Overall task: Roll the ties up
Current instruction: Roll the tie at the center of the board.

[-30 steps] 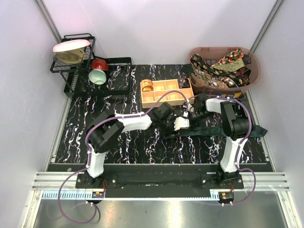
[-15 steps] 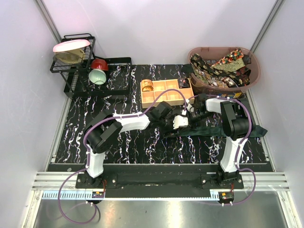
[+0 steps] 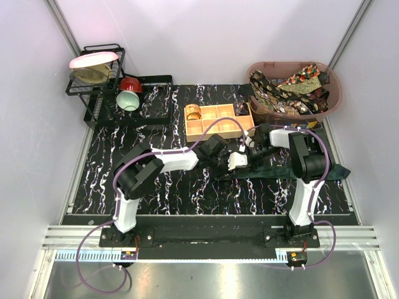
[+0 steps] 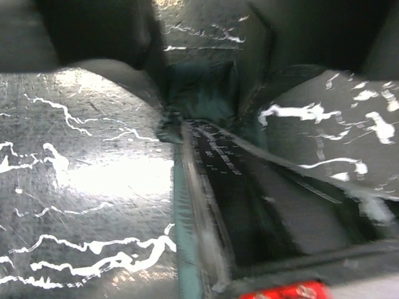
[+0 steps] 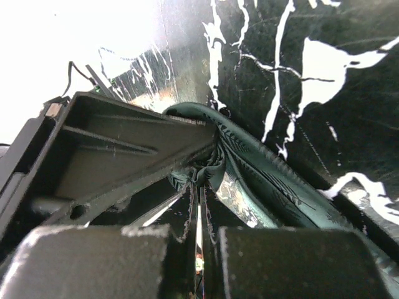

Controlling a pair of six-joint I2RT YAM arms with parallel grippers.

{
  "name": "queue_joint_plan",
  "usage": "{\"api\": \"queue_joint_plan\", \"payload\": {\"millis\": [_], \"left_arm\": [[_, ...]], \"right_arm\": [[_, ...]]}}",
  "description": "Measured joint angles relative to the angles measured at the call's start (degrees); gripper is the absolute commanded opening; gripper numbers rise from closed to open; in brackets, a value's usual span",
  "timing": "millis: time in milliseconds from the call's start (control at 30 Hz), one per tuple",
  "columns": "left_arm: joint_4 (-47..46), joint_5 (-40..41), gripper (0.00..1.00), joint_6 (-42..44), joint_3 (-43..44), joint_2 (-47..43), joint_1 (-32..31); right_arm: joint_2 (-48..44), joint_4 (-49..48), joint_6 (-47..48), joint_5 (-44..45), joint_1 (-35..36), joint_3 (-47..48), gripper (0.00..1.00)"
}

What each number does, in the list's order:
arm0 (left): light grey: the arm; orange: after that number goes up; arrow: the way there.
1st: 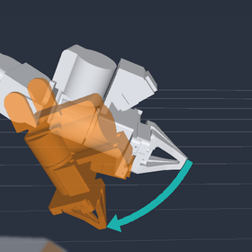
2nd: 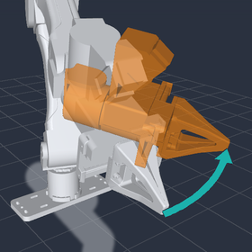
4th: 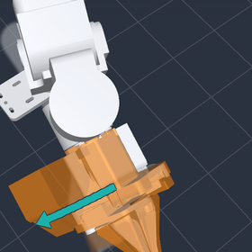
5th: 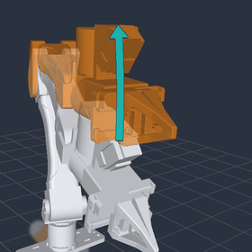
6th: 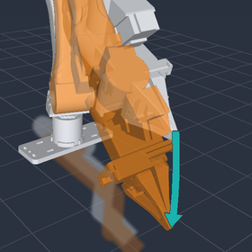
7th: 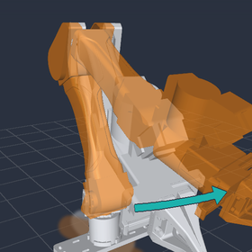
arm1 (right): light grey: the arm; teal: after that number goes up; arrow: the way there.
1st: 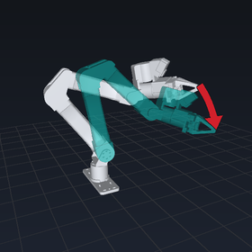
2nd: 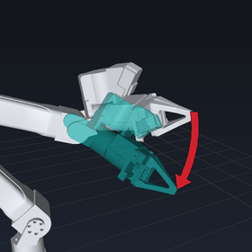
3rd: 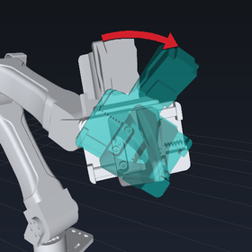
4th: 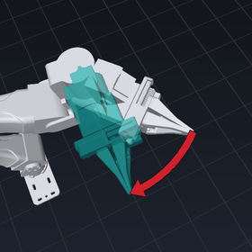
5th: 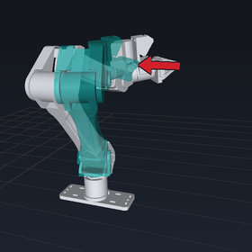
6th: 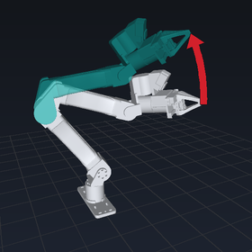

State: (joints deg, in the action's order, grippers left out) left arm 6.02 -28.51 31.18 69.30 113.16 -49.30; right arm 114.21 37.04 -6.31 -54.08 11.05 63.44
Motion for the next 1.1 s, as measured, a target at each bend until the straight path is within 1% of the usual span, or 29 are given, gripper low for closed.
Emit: {"api": "queue_joint_plan", "payload": {"millis": [33, 100, 133, 167, 300, 367, 433, 467, 633, 767, 833, 967, 1100], "left_arm": [[0.00, -0.26, 0.30, -0.09, 0.04, 0.37, 0.00], [0.20, -0.42, 0.26, 0.07, 0.28, 0.44, 0.00], [0.35, -0.44, 0.24, 0.22, 0.37, 0.44, 0.00], [0.50, -0.39, 0.22, 0.31, 0.37, 0.44, 0.00], [1.81, -0.17, 0.18, 1.64, 0.79, 0.42, 0.00], [2.29, -0.13, 0.18, 2.51, 0.83, 0.42, 0.00], [2.99, -0.15, 0.18, 3.50, 0.83, 0.24, 0.00], [3.54, -0.15, 0.17, 3.96, 0.83, 0.13, 0.00], [6.01, -0.68, 0.13, 6.56, 0.81, -0.50, 0.00], [7.45, -1.29, 0.10, 8.11, 0.79, -0.74, 0.00], [8.13, -1.44, 0.08, 8.50, 0.79, -0.94, 0.00], [8.59, -1.57, 0.05, 8.83, 0.79, -1.05, 0.20], [8.41, -2.56, 0.03, 7.74, 0.50, -1.18, 0.79]], "right_arm": [[0.09, -0.20, 0.02, 0.02, 0.00, 0.00, 0.00], [0.09, -0.24, 0.02, -0.02, -0.07, 0.00, 0.00], [0.09, -0.24, 0.02, -0.07, -0.09, 0.00, 0.05], [0.09, -0.26, 0.02, -0.15, -0.11, 0.00, 0.13], [0.11, 0.52, 0.50, -0.92, -0.52, 0.31, 0.24], [0.11, 1.77, 1.11, -1.16, -1.36, 1.18, 0.28], [0.11, 2.71, 1.64, -1.20, -2.67, 2.49, 0.29], [0.09, 2.93, 1.86, -1.07, -3.32, 3.15, 0.29], [0.09, 3.02, 2.62, 1.51, -4.59, 5.29, 0.14], [0.35, 3.06, 3.17, 5.09, -3.08, 5.88, 0.10], [1.01, 3.04, 3.43, 6.80, -1.70, 6.34, 0.05], [3.52, 2.67, 3.87, 10.05, 0.79, 7.15, 0.01], [3.98, 3.63, 3.91, 10.71, 1.36, 7.69, 0.00]]}}
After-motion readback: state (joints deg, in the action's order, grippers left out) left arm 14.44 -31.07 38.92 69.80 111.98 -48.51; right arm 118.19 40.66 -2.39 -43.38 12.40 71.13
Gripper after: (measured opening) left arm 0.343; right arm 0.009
